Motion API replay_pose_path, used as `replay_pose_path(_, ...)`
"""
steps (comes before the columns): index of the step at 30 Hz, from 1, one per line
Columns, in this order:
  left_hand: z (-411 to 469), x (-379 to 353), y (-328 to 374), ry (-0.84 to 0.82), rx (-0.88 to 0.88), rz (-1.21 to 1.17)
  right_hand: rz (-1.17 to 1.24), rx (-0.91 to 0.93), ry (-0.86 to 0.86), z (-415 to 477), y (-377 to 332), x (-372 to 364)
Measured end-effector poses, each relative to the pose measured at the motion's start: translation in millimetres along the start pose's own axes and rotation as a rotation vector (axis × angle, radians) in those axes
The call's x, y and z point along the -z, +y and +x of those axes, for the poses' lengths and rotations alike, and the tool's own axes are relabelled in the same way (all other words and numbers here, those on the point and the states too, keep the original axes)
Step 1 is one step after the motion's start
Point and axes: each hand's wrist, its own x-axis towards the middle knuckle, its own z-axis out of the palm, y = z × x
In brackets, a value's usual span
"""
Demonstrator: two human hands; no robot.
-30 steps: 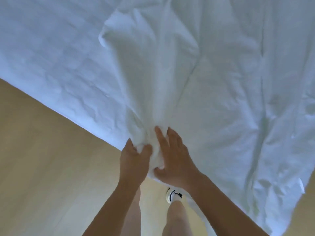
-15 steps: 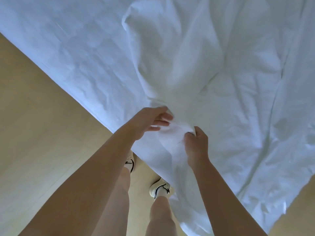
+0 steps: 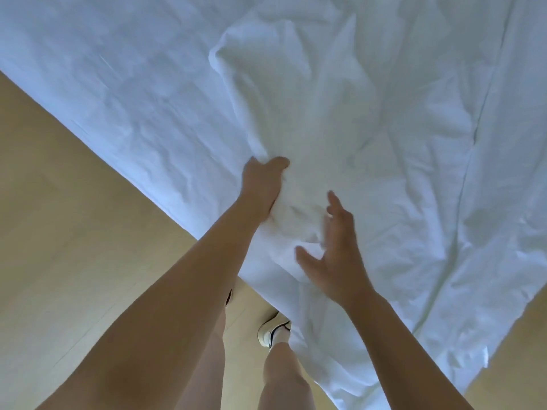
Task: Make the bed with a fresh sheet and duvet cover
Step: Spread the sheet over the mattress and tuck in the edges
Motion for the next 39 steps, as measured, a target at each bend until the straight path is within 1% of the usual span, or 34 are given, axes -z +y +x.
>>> replay_pose_path(1, -12.6, 17.5, 0.5, 0.117, -0.128, 0.082, -0.073, 0.102, -0.063, 0.1, -9.3, -9.7)
replay_pose_path(2, -25.9, 40.4, -1.7, 0.213, -0.233, 0.207, -0.167, 0.143, -0.148, 1.2, -20.1, -22.4)
replay_pose_path(3, -39.6, 68.1, -7.0, 0.301, -0.285, 0.337, -0.273, 0.139, -0.263, 2.2, -31.2, -36.9)
replay_pose_path(4, -51.0, 98.4, -15.3, 0.383, -0.281, 0.436, -0.388, 0.131, -0.378, 1.4, -37.2, -53.8)
replay_pose_path(5, -59.3, 128.1, -25.1, 0.454, -0.239, 0.500, -0.498, 0.145, -0.450, -0.4, -42.6, -71.1)
replay_pose_path(6, -63.5, 153.9, -37.7, 0.504, -0.167, 0.557, -0.577, 0.179, -0.473, -2.3, -44.9, -87.8)
replay_pose_path(7, -64.6, 172.9, -49.6, 0.516, -0.086, 0.630, -0.620, 0.193, -0.479, -3.7, -45.2, -102.2)
replay_pose_path(8, -61.8, 186.9, -60.6, 0.476, -0.010, 0.659, -0.641, 0.183, -0.487, -4.9, -44.3, -113.2)
replay_pose_path(9, -56.6, 195.3, -67.1, 0.388, 0.023, 0.612, -0.647, 0.166, -0.500, -4.6, -42.7, -119.8)
replay_pose_path(10, -47.8, 200.6, -69.0, 0.288, 0.040, 0.471, -0.633, 0.149, -0.509, -2.4, -40.3, -124.2)
replay_pose_path(12, -26.3, 203.5, -60.1, 0.047, 0.115, 0.072, -0.527, 0.086, -0.495, 3.8, -37.8, -122.9)
replay_pose_path(13, -13.8, 203.6, -52.4, -0.042, 0.179, -0.081, -0.468, 0.055, -0.484, 6.9, -37.3, -118.8)
replay_pose_path(15, 12.0, 200.3, -37.9, -0.097, 0.297, -0.287, -0.393, 0.021, -0.464, 10.8, -33.8, -111.1)
replay_pose_path(17, 34.4, 184.4, -29.4, -0.038, 0.337, -0.333, -0.334, 0.003, -0.443, 12.7, -33.3, -104.7)
replay_pose_path(18, 40.6, 173.5, -26.8, -0.007, 0.317, -0.233, -0.304, -0.011, -0.430, 13.6, -34.6, -102.1)
replay_pose_path(19, 45.2, 162.4, -26.0, 0.021, 0.270, -0.047, -0.274, -0.038, -0.411, 14.9, -35.8, -100.3)
replay_pose_path(21, 50.8, 142.9, -27.6, 0.087, 0.094, 0.415, -0.227, -0.090, -0.358, 19.0, -38.6, -97.3)
replay_pose_path(22, 51.9, 134.6, -28.9, 0.156, -0.007, 0.600, -0.217, -0.106, -0.335, 21.7, -40.7, -95.6)
replay_pose_path(23, 51.4, 127.7, -28.8, 0.224, -0.081, 0.715, -0.213, -0.119, -0.321, 24.6, -42.6, -94.3)
replay_pose_path(24, 51.9, 122.4, -29.9, 0.287, -0.113, 0.761, -0.216, -0.125, -0.315, 27.2, -44.2, -93.1)
replay_pose_path(25, 52.1, 118.2, -29.5, 0.355, -0.111, 0.738, -0.219, -0.126, -0.311, 29.9, -45.1, -92.1)
replay_pose_path(26, 52.8, 116.4, -29.3, 0.411, -0.082, 0.655, -0.222, -0.129, -0.310, 32.4, -45.9, -91.3)
replay_pose_path(27, 52.7, 115.6, -28.4, 0.429, -0.048, 0.516, -0.222, -0.137, -0.305, 35.2, -46.2, -91.1)
replay_pose_path(29, 46.9, 118.5, -23.1, 0.348, -0.019, 0.160, -0.248, -0.159, -0.280, 41.4, -47.3, -92.9)
replay_pose_path(30, 42.1, 121.8, -20.6, 0.277, -0.033, 0.078, -0.269, -0.174, -0.273, 43.7, -49.5, -93.8)
replay_pose_path(31, 34.7, 125.4, -17.1, 0.206, -0.091, 0.131, -0.276, -0.191, -0.271, 45.6, -52.2, -95.4)
replay_pose_path(32, 24.0, 129.7, -14.0, 0.144, -0.193, 0.277, -0.228, -0.213, -0.285, 46.6, -58.2, -96.4)
replay_pose_path(33, 11.1, 134.2, -10.3, 0.112, -0.333, 0.477, -0.103, -0.238, -0.295, 47.8, -66.4, -97.4)
replay_pose_path(34, -2.0, 138.1, -9.8, 0.133, -0.497, 0.663, 0.071, -0.270, -0.301, 49.7, -75.5, -98.6)
replay_pose_path(35, -12.4, 141.8, -13.5, 0.180, -0.679, 0.779, 0.249, -0.303, -0.320, 52.4, -84.1, -99.6)
replay_pose_path(36, -21.0, 143.8, -19.2, 0.173, -0.834, 0.857, 0.396, -0.330, -0.346, 56.2, -90.9, -100.7)
replay_pose_path(37, -27.5, 143.5, -28.9, 0.086, -0.900, 0.913, 0.492, -0.344, -0.347, 61.3, -94.4, -102.8)
replay_pose_path(38, -33.4, 142.9, -38.6, -0.076, -0.861, 0.909, 0.536, -0.374, -0.304, 66.6, -98.3, -105.2)
replay_pose_path(39, -39.2, 143.7, -45.0, -0.209, -0.737, 0.843, 0.537, -0.435, -0.200, 72.5, -101.1, -106.7)
